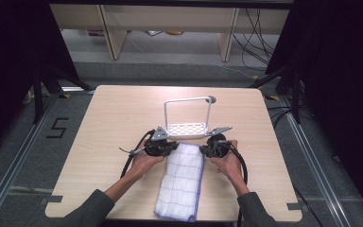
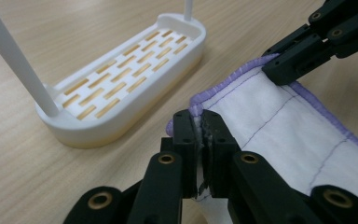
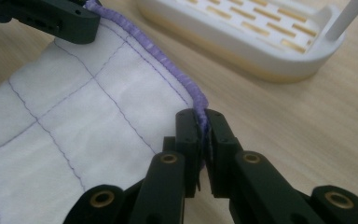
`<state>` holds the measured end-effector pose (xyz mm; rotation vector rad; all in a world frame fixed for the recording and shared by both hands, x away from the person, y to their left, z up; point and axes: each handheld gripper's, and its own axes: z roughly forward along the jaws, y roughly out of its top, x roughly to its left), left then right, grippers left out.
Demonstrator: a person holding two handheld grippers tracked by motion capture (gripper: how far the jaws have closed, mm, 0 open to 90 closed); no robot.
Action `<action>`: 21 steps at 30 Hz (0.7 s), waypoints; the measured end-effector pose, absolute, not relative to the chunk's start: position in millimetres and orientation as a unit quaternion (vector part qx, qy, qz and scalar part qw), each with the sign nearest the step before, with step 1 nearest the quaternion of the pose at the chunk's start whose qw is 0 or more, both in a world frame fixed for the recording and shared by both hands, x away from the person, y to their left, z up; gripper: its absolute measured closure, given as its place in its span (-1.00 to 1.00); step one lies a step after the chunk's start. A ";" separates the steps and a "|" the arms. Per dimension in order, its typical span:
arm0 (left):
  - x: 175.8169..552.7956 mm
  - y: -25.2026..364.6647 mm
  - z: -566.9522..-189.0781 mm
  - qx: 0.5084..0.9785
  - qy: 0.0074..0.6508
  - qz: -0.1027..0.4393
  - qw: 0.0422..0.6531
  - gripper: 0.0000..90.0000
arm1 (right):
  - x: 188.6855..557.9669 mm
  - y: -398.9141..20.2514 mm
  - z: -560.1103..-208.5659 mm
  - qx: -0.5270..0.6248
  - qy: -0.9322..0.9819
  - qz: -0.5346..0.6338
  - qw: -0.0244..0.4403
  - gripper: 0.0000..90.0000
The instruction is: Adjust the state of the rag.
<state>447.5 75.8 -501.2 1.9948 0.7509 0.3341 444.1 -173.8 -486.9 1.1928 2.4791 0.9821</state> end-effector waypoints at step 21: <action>430.2 103.3 -455.9 0.793 0.302 0.100 0.519 0.88 | 421.8 -169.1 -433.4 0.353 0.835 0.399 0.137 0.91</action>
